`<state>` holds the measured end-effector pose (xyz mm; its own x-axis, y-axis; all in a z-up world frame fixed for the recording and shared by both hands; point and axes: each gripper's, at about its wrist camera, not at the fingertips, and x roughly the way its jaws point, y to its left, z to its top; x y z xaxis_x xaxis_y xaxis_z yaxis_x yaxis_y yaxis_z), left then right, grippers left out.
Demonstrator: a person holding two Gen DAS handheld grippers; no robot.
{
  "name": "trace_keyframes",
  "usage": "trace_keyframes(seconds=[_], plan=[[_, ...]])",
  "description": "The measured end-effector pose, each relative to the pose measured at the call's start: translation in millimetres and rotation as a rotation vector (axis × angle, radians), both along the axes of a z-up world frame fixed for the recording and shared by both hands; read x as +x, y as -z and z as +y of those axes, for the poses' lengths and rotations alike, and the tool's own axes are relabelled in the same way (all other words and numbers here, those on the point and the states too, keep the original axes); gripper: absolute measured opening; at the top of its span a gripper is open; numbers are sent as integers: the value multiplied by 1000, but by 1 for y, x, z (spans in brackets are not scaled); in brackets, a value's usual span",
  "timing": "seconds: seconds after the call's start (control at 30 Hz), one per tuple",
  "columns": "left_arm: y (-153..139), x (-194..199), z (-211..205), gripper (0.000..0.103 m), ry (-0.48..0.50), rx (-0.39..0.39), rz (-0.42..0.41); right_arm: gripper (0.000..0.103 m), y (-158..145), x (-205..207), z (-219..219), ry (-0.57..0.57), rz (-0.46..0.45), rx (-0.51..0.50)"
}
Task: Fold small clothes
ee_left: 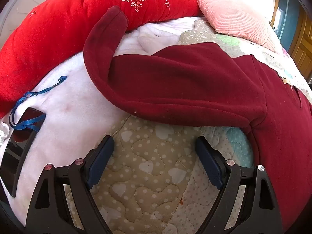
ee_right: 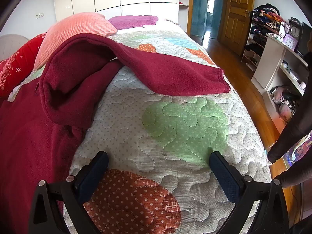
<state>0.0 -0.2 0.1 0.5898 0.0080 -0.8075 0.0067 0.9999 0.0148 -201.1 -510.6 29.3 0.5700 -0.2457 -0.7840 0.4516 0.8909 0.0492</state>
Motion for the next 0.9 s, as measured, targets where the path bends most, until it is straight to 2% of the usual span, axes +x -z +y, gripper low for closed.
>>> trace_keyframes(seconds=[0.9], plan=[[0,-2,0,87,-5,-2,-4,103,0,0,-1,0,1,-2]])
